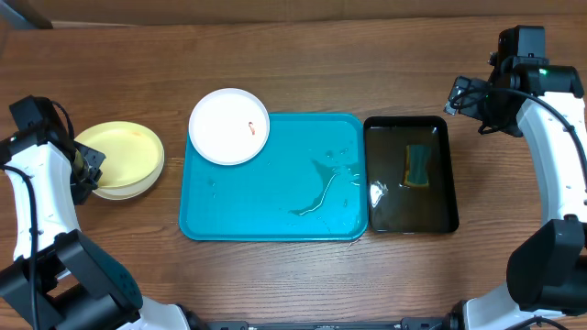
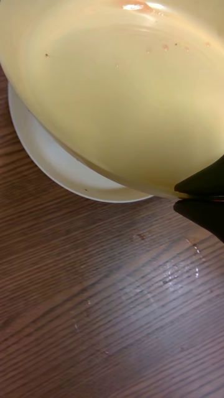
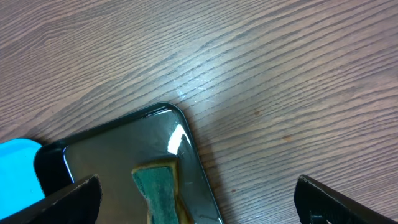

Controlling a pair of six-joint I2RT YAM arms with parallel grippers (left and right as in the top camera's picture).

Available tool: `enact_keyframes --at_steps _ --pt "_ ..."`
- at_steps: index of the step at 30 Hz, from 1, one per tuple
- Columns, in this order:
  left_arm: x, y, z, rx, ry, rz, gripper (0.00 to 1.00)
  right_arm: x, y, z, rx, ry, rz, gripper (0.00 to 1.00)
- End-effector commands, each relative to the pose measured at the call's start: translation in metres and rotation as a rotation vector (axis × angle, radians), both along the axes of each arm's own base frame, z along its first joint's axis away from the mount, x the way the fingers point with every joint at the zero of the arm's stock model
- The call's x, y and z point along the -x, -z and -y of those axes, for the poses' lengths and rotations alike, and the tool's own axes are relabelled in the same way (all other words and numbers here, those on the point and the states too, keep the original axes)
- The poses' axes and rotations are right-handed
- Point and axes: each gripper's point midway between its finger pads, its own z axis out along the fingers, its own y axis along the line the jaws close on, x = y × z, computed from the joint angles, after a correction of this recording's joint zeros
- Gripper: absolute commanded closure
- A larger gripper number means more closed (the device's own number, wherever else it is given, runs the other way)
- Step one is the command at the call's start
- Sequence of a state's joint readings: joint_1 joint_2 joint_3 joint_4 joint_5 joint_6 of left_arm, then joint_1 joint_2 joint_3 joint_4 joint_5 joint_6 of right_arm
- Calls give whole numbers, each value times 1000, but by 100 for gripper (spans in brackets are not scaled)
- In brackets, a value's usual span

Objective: Clean dirty plates on tray and stack at the side
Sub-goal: 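Open the left gripper and raise it off the stacked plates, then reach the left gripper to the remaining white plate and grip its rim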

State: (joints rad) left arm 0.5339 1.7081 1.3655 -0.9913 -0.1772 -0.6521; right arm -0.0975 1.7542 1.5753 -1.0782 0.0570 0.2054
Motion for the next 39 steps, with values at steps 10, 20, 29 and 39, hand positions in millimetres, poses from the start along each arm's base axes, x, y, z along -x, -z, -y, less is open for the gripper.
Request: enact_keyframes --at_steps 10,20,29,39 --pt "-3 10 -8 -20 -7 -11 94 -2 -8 0 9 3 21 0" --pt "-62 5 73 267 508 229 10 -2 -8 0 9 3 21 0" --pt "-82 5 166 309 775 195 16 -2 -8 0 9 3 21 0" --pt "-90 12 192 96 832 70 26 -2 -8 0 9 3 21 0"
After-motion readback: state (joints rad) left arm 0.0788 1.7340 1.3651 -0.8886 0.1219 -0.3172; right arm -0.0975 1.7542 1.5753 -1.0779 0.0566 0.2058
